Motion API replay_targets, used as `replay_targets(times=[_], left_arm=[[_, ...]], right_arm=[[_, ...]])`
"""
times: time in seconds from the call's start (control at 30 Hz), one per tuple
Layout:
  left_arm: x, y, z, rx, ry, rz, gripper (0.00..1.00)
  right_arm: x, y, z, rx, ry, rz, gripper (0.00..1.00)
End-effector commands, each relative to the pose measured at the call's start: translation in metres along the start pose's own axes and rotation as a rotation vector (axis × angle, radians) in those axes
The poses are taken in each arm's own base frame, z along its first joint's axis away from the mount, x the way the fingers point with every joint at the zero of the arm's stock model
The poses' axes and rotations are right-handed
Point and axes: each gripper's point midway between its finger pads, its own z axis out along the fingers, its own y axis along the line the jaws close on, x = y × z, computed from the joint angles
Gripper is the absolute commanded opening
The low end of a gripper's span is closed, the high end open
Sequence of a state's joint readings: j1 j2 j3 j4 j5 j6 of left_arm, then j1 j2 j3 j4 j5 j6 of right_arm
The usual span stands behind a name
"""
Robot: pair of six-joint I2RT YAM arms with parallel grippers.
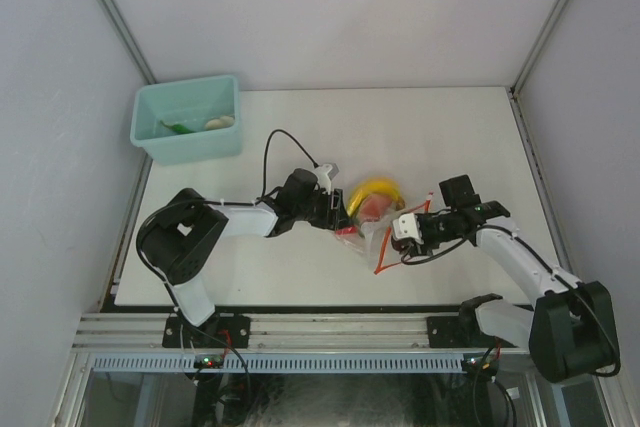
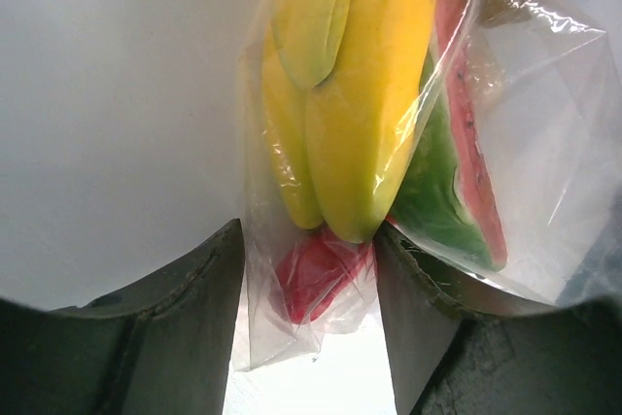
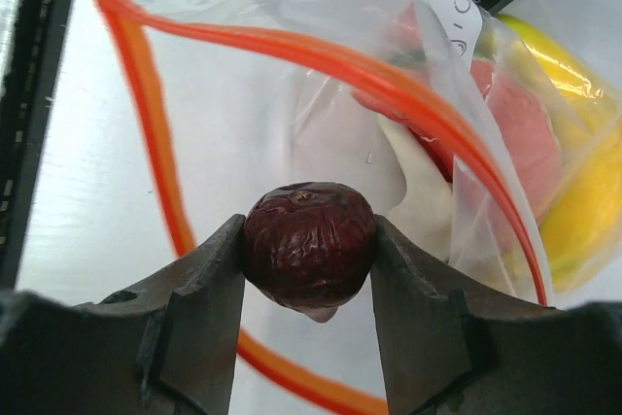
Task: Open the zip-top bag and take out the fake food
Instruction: Pick up the fake fruit from the zipper food storage bag.
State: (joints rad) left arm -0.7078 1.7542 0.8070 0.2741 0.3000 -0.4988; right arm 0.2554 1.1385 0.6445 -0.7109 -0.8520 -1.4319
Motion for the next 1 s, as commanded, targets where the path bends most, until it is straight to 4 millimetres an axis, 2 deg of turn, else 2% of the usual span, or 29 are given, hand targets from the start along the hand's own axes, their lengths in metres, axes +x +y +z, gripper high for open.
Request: replay_targets(times=[0.0, 0.17, 0.33, 0.6, 0.77, 0.97], left_arm=[[-0.021, -0.007, -0.007, -0.007, -0.071, 0.004, 0.59], [-0.025, -0.009, -0.011, -0.007, -0.089, 0.002, 0.6], [-0.036, -0.014, -0.023, -0.013, -0.139, 0.005, 0.65], [-0.057, -0.022, -0.06, -0.034, -0.267, 0.035, 0.69], [-0.079, -0.036, -0.092, -0.015, -0.388, 0.081, 0.69], [-0.106, -0.064, -0.132, 0.06, -0.543, 0.179, 0.69]], right_arm=[[-0.027, 0.013, -0.015, -0.015, -0.113, -0.007, 0.0], [-0.035, 0.021, -0.028, 0.011, -0.167, 0.035, 0.0], [-0.047, 0.019, -0.045, 0.059, -0.209, 0.09, 0.0], [-0.066, 0.022, -0.066, 0.069, -0.236, 0.305, 0.0], [-0.076, 0.011, -0.08, 0.099, -0.243, 0.497, 0.0], [-0.102, -0.01, -0.096, 0.116, -0.328, 0.669, 0.0]])
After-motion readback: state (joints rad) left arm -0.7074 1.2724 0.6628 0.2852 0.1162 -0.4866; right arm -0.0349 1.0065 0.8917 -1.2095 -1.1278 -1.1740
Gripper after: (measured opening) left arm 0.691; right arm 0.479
